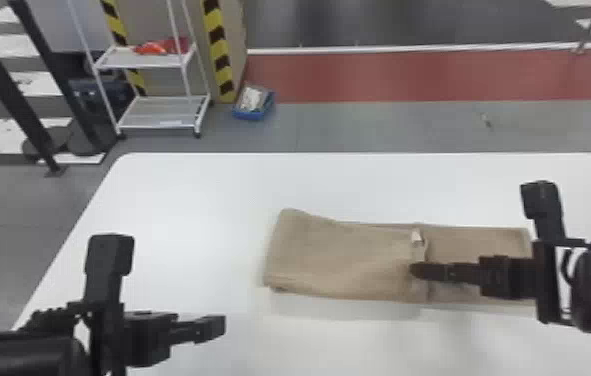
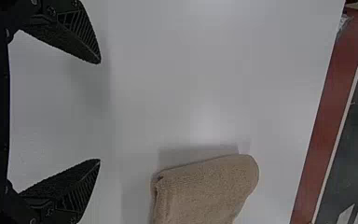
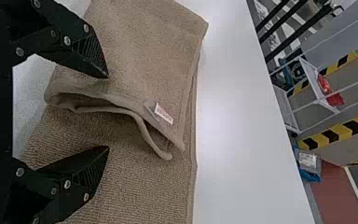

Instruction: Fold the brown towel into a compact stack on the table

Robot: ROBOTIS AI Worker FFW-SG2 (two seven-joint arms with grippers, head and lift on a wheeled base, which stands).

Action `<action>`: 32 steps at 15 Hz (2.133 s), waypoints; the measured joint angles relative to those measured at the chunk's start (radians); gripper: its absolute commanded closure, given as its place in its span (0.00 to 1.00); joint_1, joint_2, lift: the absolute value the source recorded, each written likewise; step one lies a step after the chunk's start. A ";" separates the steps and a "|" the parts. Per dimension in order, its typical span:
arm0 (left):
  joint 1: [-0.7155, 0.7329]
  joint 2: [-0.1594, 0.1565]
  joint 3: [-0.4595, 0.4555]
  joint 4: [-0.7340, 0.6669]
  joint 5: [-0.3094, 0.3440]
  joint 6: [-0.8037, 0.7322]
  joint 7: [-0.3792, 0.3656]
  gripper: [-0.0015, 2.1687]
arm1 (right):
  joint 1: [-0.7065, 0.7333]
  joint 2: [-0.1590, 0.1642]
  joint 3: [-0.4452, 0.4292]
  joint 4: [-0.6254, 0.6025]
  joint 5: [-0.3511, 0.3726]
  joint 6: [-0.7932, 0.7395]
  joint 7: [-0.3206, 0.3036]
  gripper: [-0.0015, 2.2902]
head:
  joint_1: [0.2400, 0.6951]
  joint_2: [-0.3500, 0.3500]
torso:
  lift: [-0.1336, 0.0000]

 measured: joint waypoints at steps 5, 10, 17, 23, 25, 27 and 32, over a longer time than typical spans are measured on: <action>0.000 0.000 0.002 0.001 0.000 0.000 0.001 0.07 | -0.001 0.000 0.012 0.001 -0.039 -0.034 -0.032 0.17 | 1.00 0.64 | 0.07; 0.001 0.000 0.003 0.003 0.000 0.000 0.001 0.07 | -0.014 0.000 0.068 0.041 -0.045 -0.085 -0.057 0.63 | 1.00 0.68 | 0.07; 0.002 0.000 0.011 0.006 0.001 -0.009 -0.001 0.07 | -0.004 0.000 0.058 0.015 -0.070 -0.085 -0.047 0.80 | 1.00 0.69 | 0.07; 0.004 0.000 0.026 -0.001 0.001 -0.008 -0.024 0.07 | -0.012 0.000 -0.033 -0.110 -0.096 0.064 0.016 0.80 | 1.00 0.65 | 0.07; 0.003 0.000 0.020 -0.002 0.000 -0.008 -0.026 0.07 | -0.003 0.000 -0.051 -0.104 -0.097 0.054 0.024 0.80 | 1.00 0.64 | 0.07; 0.001 0.000 0.015 -0.003 -0.001 -0.006 -0.025 0.07 | -0.022 0.000 -0.092 -0.141 -0.117 0.115 0.046 0.80 | 1.00 0.63 | 0.07; 0.000 0.000 0.010 -0.013 0.005 -0.029 -0.022 0.07 | -0.061 -0.003 -0.144 -0.123 -0.123 0.148 0.058 0.80 | 1.00 0.58 | 0.07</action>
